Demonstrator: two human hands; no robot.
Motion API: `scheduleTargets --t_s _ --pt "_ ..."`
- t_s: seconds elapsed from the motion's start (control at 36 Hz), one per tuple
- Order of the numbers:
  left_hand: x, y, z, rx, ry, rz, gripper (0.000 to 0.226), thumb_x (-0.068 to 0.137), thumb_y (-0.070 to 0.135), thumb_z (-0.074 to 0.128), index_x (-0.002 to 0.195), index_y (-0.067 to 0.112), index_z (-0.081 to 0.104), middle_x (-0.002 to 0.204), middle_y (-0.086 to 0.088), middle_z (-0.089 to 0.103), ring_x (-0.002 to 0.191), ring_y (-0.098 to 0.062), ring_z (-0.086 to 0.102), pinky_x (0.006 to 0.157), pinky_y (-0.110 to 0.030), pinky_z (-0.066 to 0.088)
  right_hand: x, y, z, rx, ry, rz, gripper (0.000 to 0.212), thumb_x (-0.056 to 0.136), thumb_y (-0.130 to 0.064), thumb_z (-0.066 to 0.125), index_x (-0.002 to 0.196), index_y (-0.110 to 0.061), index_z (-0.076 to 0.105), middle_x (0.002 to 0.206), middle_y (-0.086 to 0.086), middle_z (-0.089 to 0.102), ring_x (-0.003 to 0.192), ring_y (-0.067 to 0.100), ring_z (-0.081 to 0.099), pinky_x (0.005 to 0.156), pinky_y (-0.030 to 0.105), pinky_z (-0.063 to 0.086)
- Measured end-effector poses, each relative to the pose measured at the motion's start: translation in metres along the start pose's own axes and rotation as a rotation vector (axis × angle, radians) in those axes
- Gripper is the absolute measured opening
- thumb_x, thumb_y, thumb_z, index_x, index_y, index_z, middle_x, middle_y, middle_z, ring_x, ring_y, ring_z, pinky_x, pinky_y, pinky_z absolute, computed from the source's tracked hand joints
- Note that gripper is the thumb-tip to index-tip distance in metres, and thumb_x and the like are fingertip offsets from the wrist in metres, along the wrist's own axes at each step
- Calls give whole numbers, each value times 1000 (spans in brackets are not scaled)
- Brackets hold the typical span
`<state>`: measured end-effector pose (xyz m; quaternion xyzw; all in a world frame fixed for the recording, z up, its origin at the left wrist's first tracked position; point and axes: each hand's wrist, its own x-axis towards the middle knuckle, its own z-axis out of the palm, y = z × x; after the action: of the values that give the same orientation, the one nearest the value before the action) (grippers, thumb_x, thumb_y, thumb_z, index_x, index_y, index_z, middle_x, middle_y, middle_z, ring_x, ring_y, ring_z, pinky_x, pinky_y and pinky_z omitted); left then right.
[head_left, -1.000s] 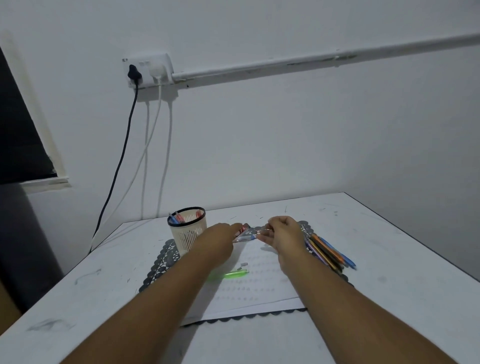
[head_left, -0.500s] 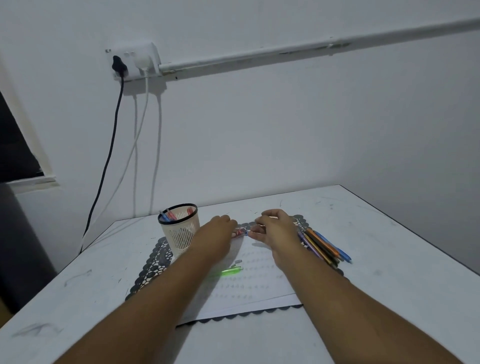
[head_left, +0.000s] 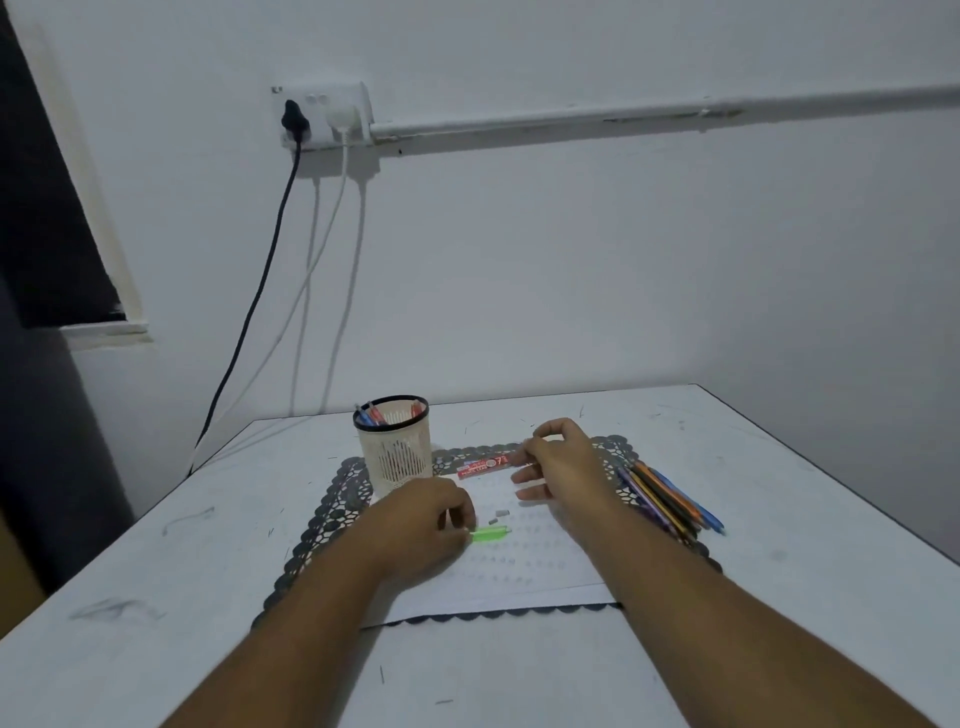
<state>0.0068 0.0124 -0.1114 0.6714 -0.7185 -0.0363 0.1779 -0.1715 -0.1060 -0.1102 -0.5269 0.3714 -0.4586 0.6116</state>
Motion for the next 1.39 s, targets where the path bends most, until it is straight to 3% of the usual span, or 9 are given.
scheduleTargets --t_s 0.17,0.31,0.42,0.53,0.64,1.03,1.11,1.19,1.39 --pt "0 -5 0 -31 -40 -8 12 93 27 67 102 33 72 100 19 63 91 2 57 82 -25 53 2 2 7 -34 3 -22 17 96 -2 59 108 -14 55 86 19 76 65 29 64 52 36 52" --pt "1 -6 0 -113 63 -12 16 96 22 63 107 30 72 102 18 62 92 5 56 76 -11 43 3 3 8 -34 -10 -51 15 98 -3 59 108 -14 55 85 19 77 65 30 64 52 36 51" --pt "3 -9 4 -231 172 -10 16 95 16 66 97 32 69 96 13 62 87 0 57 75 -17 44 0 2 11 -2 -32 -80 15 97 -3 58 107 -13 53 84 20 77 64 30 62 51 35 49" --pt "3 -9 6 -275 269 -18 12 96 14 67 101 23 71 95 11 64 88 -1 56 75 -21 47 -5 0 15 28 -63 -114 14 96 -1 58 103 -12 53 82 21 76 61 27 60 51 34 48" --pt "4 -9 7 -297 315 -11 15 94 12 67 98 26 70 94 15 63 88 -4 58 76 -24 49 -9 1 19 32 -100 -149 14 95 -1 60 102 -12 54 90 25 75 65 28 61 54 37 48" --pt "1 -5 3 -278 374 -38 13 96 14 68 105 22 71 97 13 64 94 1 56 77 -15 47 -7 -1 15 48 -62 -220 12 97 -2 60 103 -11 53 88 15 78 73 28 66 60 41 52" --pt "0 -4 3 -295 372 -48 15 95 14 69 100 29 69 95 16 62 91 1 57 74 -11 45 -9 0 17 38 -83 -215 12 97 -2 61 103 -10 55 87 16 78 72 25 66 59 40 52" --pt "0 -3 3 -317 368 -54 21 95 14 69 96 34 66 93 16 62 86 2 57 72 -13 44 -11 3 20 45 -92 -222 13 95 -1 62 101 -11 56 85 14 77 70 23 66 57 38 51" --pt "-1 -2 3 -340 388 -62 17 94 11 69 97 27 70 93 13 64 88 -1 58 73 -13 45 -10 4 20 60 -91 -220 13 95 -1 64 101 -9 57 86 16 77 70 22 67 59 39 52"
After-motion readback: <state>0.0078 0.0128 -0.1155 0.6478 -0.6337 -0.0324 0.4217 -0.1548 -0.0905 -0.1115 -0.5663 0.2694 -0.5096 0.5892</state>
